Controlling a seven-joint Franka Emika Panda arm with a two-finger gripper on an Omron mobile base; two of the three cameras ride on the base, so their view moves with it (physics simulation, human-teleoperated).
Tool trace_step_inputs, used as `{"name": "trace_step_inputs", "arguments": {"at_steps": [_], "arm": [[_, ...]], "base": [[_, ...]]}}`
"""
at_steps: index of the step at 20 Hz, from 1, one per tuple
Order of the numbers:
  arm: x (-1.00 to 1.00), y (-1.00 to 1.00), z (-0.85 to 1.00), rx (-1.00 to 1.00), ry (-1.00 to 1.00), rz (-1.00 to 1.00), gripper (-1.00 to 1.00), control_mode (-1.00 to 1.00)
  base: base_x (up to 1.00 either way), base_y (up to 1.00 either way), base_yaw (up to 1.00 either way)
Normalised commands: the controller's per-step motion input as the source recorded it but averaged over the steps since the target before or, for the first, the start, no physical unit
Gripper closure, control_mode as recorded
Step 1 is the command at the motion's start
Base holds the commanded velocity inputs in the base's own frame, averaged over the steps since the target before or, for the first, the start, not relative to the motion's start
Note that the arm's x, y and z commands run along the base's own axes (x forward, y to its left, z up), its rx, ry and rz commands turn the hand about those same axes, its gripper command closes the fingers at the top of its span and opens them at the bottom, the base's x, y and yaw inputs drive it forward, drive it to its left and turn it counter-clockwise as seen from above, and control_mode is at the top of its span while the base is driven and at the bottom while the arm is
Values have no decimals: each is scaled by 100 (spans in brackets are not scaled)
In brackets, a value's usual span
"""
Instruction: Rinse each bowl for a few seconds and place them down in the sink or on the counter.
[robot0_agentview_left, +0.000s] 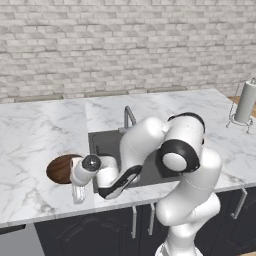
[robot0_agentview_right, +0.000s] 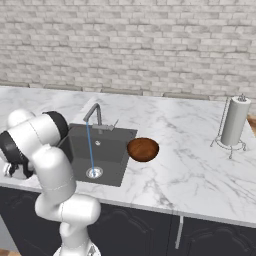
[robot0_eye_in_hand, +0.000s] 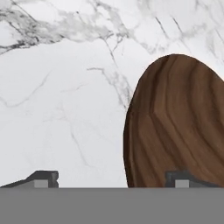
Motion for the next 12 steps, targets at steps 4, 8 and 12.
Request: {"name": "trace_step_inputs", "arguments": {"at_steps": [4, 8, 12], "arm": [[-8, 6, 30, 0, 0, 0, -100, -100], [-6, 5, 37, 0, 0, 0, -100, -100], [-7, 4, 51, 0, 0, 0, -100, -100]], "base": [[0, 0, 0], [0, 0, 0], [0, 0, 0]]}}
